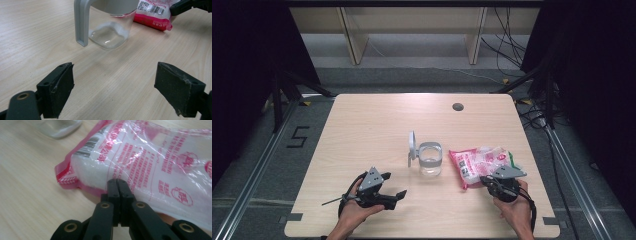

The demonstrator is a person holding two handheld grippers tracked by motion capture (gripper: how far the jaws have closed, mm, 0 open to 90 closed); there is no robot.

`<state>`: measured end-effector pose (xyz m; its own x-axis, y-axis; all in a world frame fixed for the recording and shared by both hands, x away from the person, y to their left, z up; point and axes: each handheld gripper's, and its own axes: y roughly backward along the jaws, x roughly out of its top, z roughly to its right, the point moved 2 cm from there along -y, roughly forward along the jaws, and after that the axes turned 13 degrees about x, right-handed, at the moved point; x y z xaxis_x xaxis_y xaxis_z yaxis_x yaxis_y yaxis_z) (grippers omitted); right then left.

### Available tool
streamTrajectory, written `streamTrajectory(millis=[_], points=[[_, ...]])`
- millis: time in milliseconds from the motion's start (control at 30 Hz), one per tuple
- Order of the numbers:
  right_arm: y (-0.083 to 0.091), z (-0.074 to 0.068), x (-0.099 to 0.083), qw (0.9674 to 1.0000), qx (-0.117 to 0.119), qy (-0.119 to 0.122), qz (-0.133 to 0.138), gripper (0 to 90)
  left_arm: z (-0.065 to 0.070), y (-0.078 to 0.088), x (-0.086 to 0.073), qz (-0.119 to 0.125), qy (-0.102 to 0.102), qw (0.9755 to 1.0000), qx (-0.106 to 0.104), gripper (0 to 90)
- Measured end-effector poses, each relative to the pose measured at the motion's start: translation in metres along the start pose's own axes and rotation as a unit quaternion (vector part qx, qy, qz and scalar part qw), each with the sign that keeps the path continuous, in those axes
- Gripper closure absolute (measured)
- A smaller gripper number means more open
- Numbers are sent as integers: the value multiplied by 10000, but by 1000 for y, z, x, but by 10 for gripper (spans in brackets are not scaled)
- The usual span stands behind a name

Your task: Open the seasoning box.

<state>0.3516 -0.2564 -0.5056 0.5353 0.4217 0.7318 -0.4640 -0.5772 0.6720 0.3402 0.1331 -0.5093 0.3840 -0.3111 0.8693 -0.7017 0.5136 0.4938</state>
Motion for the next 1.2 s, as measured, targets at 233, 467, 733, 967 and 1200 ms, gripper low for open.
streamTrajectory(millis=[233, 467, 733, 967, 1200], points=[[4, 16, -1, 9997, -175, -141, 82, 900, -1, -1, 1, 33, -206, 9998, -34, 151], [17, 22, -4, 9981, -143, -516, 291, 900, 1, -2, 0, 99, 23, 9999, -66, 151], [35, 26, -12, 9845, -526, -1331, 1015, 577, -2, -2, 0, 69, 16, 10000, -53, 152], [36, 35, -17, 9717, -807, -1793, 1306, 390, -3, -2, 0, 58, 4, 10000, -48, 152], [36, 41, -20, 9610, -890, -2230, 1373, 324, -2, -1, 1, 76, 75, 9999, -58, 153]])
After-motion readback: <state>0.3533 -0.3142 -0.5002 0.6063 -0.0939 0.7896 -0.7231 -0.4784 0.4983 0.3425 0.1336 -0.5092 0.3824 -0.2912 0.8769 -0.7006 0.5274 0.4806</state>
